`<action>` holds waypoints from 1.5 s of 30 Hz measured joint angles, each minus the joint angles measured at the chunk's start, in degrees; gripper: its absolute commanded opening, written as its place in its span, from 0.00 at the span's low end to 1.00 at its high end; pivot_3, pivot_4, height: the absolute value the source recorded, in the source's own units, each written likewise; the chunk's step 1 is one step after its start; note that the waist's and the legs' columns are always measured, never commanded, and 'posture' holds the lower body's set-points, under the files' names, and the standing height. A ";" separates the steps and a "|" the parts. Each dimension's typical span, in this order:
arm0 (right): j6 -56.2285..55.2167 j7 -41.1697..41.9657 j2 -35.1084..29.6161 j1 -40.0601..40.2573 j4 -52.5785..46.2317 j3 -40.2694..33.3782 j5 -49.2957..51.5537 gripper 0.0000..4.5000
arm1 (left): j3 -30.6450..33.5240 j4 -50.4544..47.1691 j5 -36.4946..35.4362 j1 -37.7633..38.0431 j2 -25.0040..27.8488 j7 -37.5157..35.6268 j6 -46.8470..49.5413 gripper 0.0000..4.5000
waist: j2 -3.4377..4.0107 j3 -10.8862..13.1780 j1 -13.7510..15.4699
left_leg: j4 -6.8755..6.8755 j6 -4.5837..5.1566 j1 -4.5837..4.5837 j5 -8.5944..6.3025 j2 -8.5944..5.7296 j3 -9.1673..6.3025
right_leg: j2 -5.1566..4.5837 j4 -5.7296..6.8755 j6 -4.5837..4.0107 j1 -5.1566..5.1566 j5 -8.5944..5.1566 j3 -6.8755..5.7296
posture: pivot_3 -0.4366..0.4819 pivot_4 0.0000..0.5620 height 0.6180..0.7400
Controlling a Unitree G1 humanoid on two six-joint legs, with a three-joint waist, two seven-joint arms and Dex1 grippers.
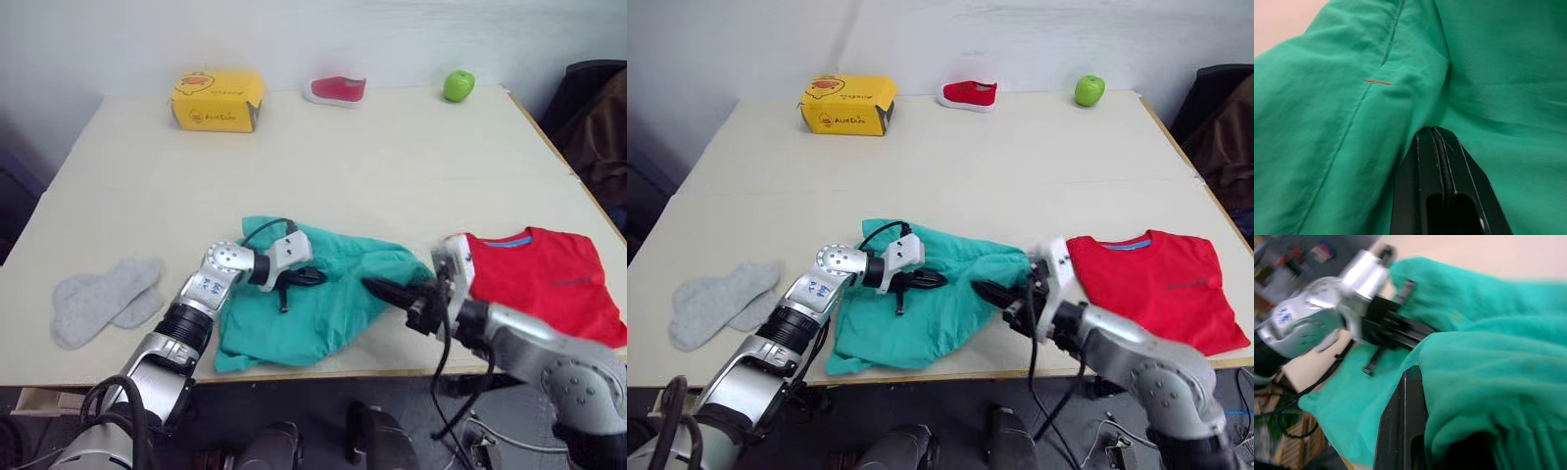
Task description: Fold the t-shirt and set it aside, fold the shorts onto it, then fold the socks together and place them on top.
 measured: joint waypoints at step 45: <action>-42.87 53.80 7.92 -30.68 31.18 22.38 -49.79 0.67 | 18.37 -34.80 -21.80 -3.34 13.53 0.94 32.51 0.00 | -0.15 0.07 -3.12 | 0.39 -0.63 -1.40 -0.20 0.61 0.34 | 0.64 0.74 -0.55 -1.79 -0.06 0.13 | 0.48 0.27 1.00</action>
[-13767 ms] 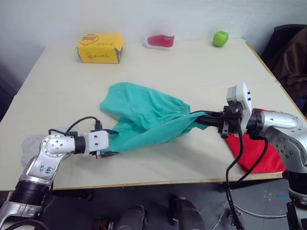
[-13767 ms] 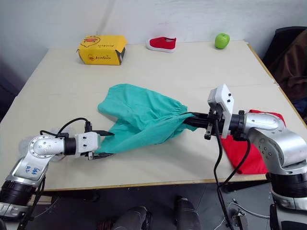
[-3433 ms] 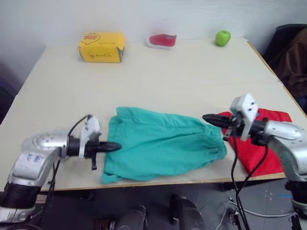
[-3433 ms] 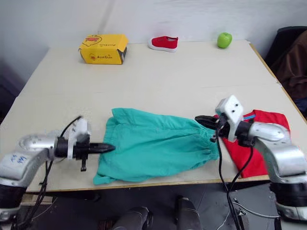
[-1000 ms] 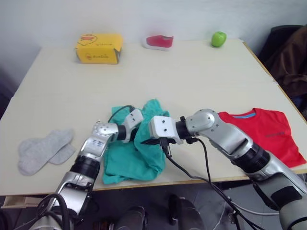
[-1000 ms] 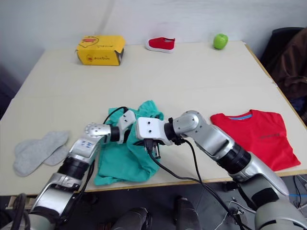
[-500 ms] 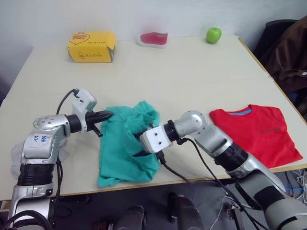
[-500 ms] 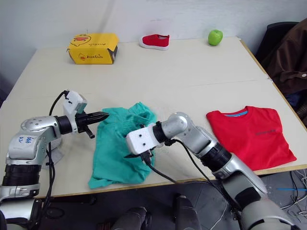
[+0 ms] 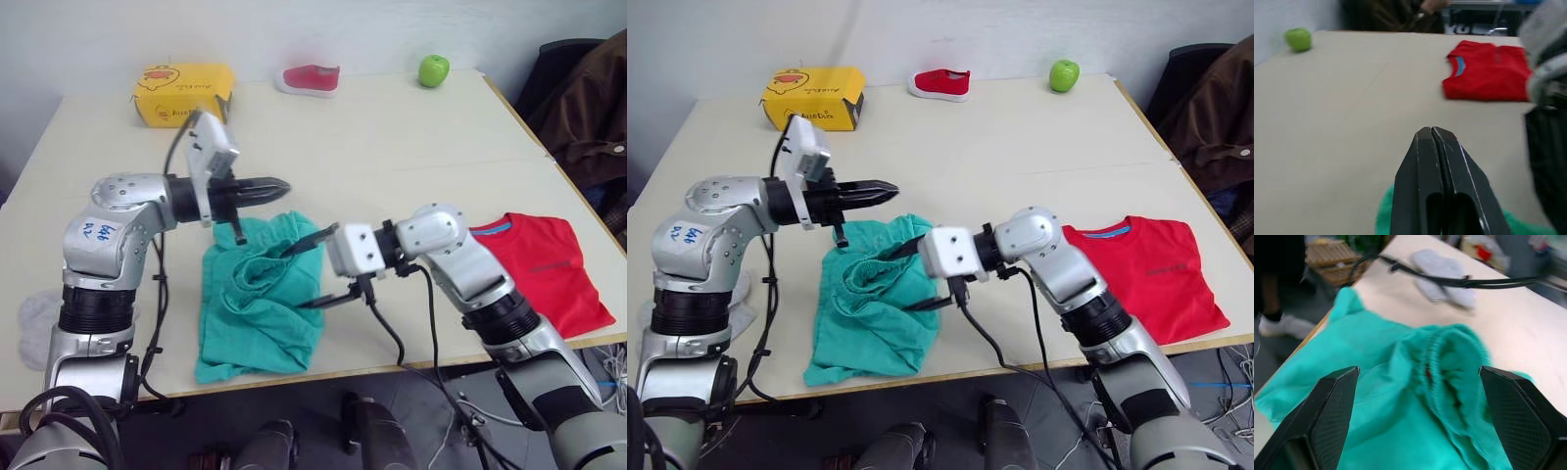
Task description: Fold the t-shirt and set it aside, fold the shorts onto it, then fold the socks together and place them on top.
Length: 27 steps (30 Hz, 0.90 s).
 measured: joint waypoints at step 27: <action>-5.23 -4.64 4.14 13.89 7.80 4.07 -11.84 0.00 | -4.53 10.93 16.91 10.71 14.43 -3.36 -13.91 0.00 | 0.01 0.01 -0.02 | -0.01 -0.08 0.19 -0.05 0.18 0.45 | 0.23 0.35 -0.15 -0.17 -0.04 0.42 | 0.48 0.27 1.00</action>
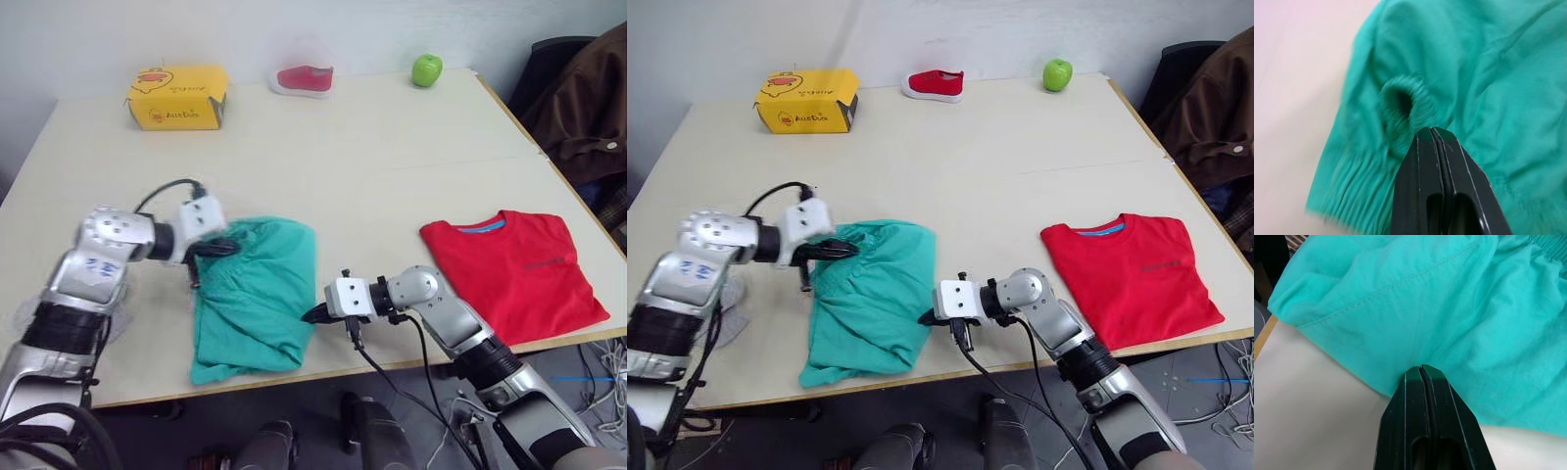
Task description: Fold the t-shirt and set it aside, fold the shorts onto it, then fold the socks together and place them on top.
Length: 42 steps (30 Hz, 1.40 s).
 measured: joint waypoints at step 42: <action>64.87 -7.59 -7.39 -2.74 -9.45 -21.59 25.47 0.50 | 20.36 -26.14 -30.81 20.55 3.20 1.38 20.95 0.41 | 0.14 0.03 -0.03 | -0.04 0.00 0.08 -0.08 0.07 0.09 | -0.03 0.01 -0.11 0.01 -0.06 0.16 | 0.48 0.27 1.00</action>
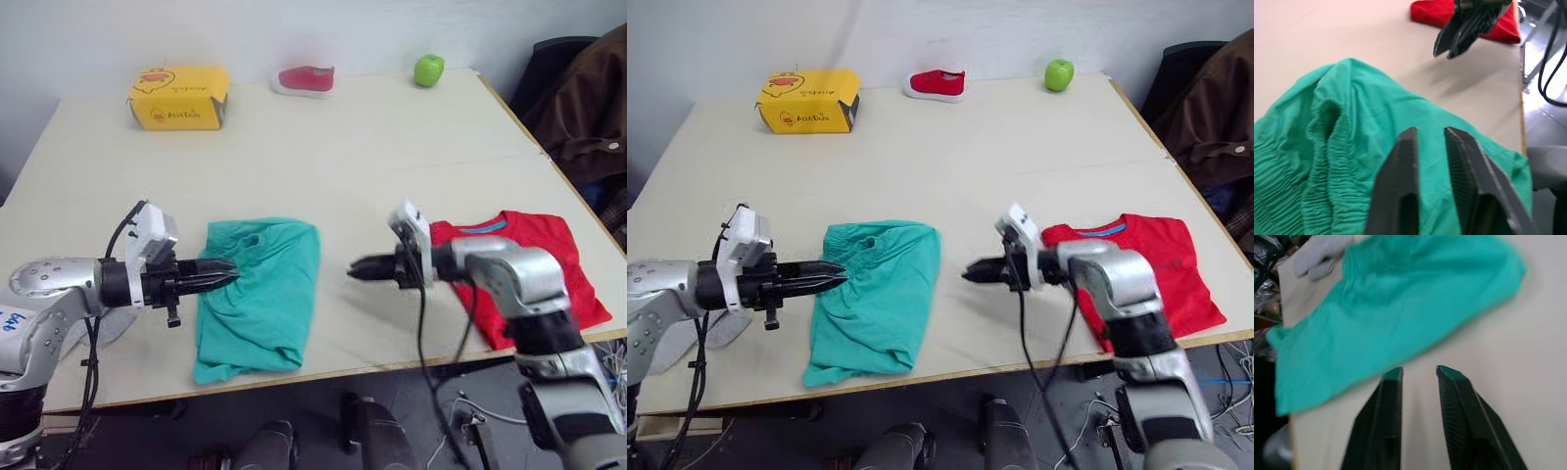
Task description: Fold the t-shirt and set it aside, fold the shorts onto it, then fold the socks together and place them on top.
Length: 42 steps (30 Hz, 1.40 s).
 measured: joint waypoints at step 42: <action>9.92 -22.28 17.57 -6.59 4.87 -4.83 6.36 0.00 | -7.78 2.60 -9.53 -15.12 -5.33 -2.30 2.30 1.00 | 0.00 -0.01 0.35 | 0.06 -0.02 -0.13 0.04 -0.09 -0.11 | -0.06 0.12 -0.05 -0.07 -0.01 -0.13 | 0.48 0.27 1.00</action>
